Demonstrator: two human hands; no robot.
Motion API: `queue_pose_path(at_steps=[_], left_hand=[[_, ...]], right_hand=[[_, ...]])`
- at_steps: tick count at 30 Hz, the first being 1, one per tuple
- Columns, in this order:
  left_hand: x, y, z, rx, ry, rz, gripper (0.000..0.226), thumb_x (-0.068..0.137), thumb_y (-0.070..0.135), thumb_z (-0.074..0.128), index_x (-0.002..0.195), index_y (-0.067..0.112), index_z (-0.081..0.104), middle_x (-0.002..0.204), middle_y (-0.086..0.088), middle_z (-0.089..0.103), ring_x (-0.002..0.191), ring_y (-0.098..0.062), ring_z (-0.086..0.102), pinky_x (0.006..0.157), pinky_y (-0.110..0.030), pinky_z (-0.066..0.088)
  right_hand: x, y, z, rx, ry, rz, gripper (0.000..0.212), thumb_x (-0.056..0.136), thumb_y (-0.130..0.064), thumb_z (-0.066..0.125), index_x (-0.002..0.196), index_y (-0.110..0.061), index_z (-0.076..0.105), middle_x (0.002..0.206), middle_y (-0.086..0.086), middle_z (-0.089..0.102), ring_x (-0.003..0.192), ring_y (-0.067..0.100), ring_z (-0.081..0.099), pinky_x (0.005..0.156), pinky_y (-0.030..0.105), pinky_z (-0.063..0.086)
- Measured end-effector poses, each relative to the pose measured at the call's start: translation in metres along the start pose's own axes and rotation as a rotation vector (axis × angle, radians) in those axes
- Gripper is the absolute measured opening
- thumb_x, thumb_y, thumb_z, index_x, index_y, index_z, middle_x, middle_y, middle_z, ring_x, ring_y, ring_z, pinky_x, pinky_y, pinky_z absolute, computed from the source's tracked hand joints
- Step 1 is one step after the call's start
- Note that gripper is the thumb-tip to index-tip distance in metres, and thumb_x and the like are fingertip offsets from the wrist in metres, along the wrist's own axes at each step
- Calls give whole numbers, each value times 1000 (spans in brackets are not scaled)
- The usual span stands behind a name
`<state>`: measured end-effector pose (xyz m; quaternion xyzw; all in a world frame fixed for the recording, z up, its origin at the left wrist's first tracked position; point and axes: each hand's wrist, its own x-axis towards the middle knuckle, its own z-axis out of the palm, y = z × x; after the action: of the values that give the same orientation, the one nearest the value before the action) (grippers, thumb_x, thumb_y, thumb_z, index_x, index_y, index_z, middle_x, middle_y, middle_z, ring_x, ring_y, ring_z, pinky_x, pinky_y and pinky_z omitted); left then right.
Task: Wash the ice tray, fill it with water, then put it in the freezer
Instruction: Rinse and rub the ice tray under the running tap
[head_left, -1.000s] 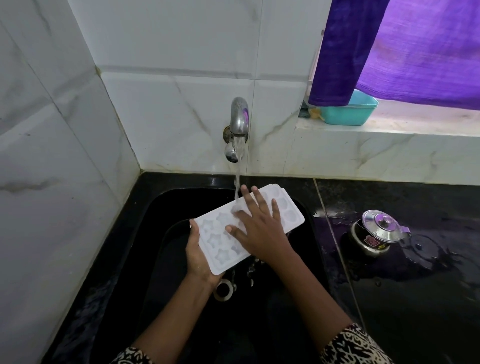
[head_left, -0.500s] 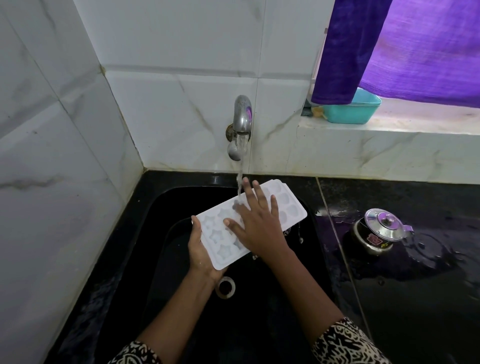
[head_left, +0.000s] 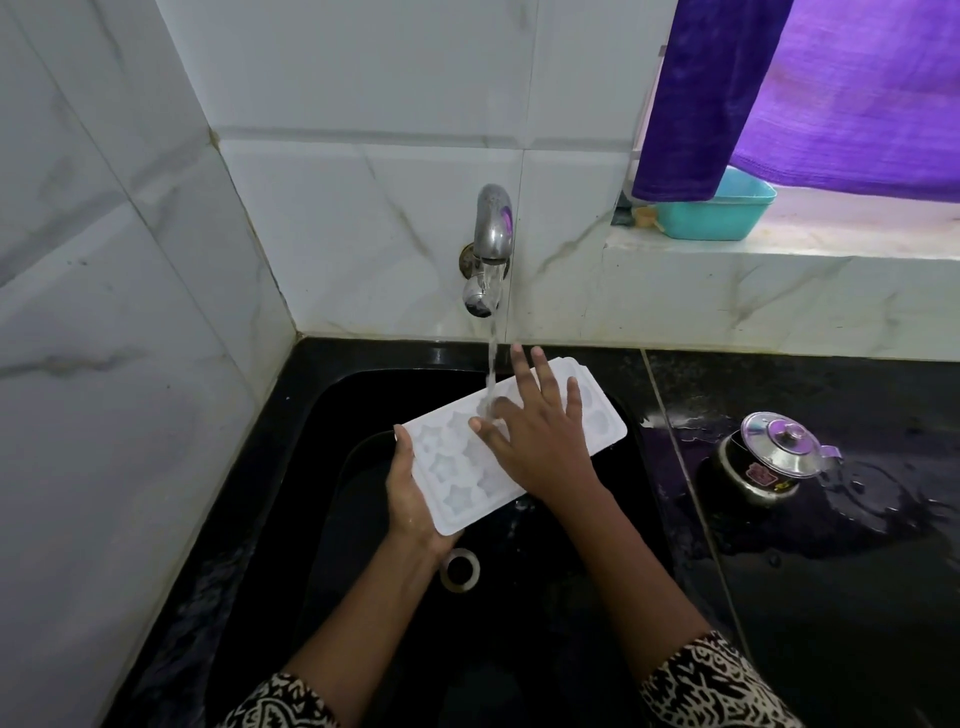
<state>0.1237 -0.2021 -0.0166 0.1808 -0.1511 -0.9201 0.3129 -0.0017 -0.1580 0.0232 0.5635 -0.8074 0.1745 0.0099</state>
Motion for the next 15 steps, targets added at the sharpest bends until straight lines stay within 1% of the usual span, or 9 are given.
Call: queue_pose_path(at_steps=[2,4,5,6,8,9,11,13,15], left_hand=[[1,-2,-1,-30,-24,-1,81,89,68,30,134,6,54,125,-20,62,107,-36,64,83,-51,55],[1,1,-1,-29,-35,4,82,88,70,30,133,5,54,132,-22,57,113,-38,61,89,-54,52],[0,2,-2,-17,-32,6,82,88,70,29,133,5,54,133,-22,56,114,-38,60,90,-53,52],[0,2,-2,-11,-27,8,82,89,70,28,131,5,56,132,-22,57,112,-38,61,88,-53,53],[0,0,-4,-11,-26,5,80,90,69,27,127,5,59,128,-22,59,109,-38,63,83,-52,55],[0,-2,-5,-13,-28,4,80,90,68,27,126,5,60,127,-22,60,109,-38,63,82,-52,55],[0,-3,-3,-33,-34,2,81,90,69,28,130,4,55,125,-22,62,107,-38,64,83,-53,54],[0,1,-2,-40,-33,6,82,89,69,29,135,5,51,129,-23,59,109,-38,63,86,-54,53],[1,3,-6,-18,-22,4,83,89,70,29,137,6,50,133,-22,56,113,-38,61,91,-54,51]], right_hand=[[-1,-5,2,-14,-21,-2,70,83,-68,13,116,-26,59,160,1,-3,146,19,-12,113,54,-2],[-5,-5,4,-25,-117,-36,61,89,-66,25,129,-27,49,159,-1,-11,144,17,-17,113,54,-4],[-6,-3,4,-26,-147,-43,58,90,-65,27,131,-28,47,159,-2,-13,144,16,-19,114,54,-4],[-6,0,3,-22,-147,-38,58,90,-66,24,129,-30,50,159,-3,-13,144,15,-19,114,54,-5],[-5,3,-1,-5,-90,-1,69,83,-70,12,116,-31,59,159,-2,-10,144,17,-17,113,52,-7],[-4,2,0,-4,-72,12,72,82,-69,9,113,-30,61,159,-1,-10,145,17,-17,113,52,-7],[-4,-5,1,-29,-95,-12,65,87,-67,18,122,-28,56,159,-1,-12,144,17,-18,113,52,-7],[-8,-8,5,-38,-128,-51,61,90,-65,26,131,-26,48,159,-2,-13,144,16,-19,113,52,-7],[-8,-2,5,-20,-101,-40,67,85,-69,16,126,-30,51,159,-2,-10,145,17,-17,113,52,-5]])
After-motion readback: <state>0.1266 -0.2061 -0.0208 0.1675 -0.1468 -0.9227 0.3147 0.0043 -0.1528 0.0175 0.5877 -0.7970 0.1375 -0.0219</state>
